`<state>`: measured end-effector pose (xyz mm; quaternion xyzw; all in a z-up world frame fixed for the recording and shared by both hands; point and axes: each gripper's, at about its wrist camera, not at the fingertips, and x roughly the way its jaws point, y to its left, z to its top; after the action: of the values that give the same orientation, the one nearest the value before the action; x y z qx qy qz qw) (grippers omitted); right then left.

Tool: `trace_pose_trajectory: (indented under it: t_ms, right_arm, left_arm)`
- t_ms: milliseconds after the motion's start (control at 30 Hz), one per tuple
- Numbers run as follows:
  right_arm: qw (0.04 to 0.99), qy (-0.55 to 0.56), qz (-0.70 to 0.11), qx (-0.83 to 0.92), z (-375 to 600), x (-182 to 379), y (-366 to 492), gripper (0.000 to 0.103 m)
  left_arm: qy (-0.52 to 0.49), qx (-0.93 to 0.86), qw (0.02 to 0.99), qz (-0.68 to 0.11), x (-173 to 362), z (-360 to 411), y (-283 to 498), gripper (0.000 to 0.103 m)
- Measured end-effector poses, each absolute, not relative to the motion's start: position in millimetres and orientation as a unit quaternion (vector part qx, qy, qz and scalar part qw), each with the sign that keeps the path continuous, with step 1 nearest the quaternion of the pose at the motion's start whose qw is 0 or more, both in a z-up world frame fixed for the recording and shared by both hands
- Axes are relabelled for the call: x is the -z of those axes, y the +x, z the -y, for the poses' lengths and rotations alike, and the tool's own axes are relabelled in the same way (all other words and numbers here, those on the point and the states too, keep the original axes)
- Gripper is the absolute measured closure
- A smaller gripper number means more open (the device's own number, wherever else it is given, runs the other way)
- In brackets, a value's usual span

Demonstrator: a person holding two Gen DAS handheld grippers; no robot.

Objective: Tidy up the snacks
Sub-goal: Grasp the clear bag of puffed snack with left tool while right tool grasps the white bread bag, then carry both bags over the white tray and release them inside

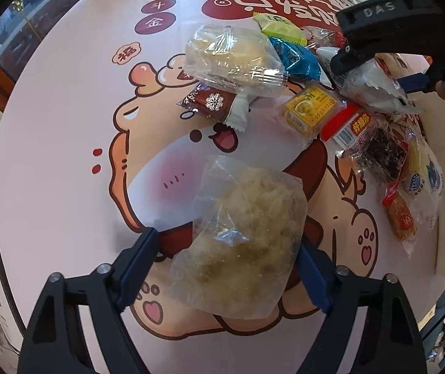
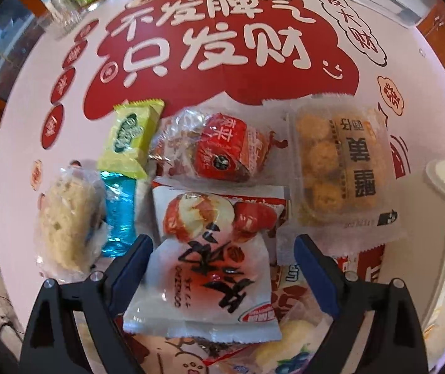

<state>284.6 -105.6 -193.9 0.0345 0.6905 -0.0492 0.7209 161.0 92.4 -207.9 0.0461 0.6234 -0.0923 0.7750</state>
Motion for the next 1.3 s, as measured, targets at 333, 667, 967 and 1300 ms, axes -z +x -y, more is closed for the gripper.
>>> trace_pose_trajectory:
  t_ms: [333,667,967,1300]
  right_arm:
    - [0.724,-0.011,-0.686,0.066,104.7,203.0,281.2,0.03]
    - [0.758,0.039,-0.65,0.036,127.7,168.3,242.4,0.042]
    - [0.783,0.101,-0.614,-0.003,133.2,113.7,187.3,0.042]
    - [0.811,0.128,-0.57,-0.028,149.2,71.0,116.7,0.042]
  left_arm:
    - [0.058,0.098,0.784,-0.61,194.9,-79.3,160.1,0.059]
    - [0.031,0.111,0.793,-0.599,181.0,-90.5,151.3,0.065]
    - [0.022,0.136,0.818,-0.558,129.1,-83.4,138.4,0.065]
    - [0.009,0.199,0.828,-0.525,74.2,-54.4,115.7,0.065]
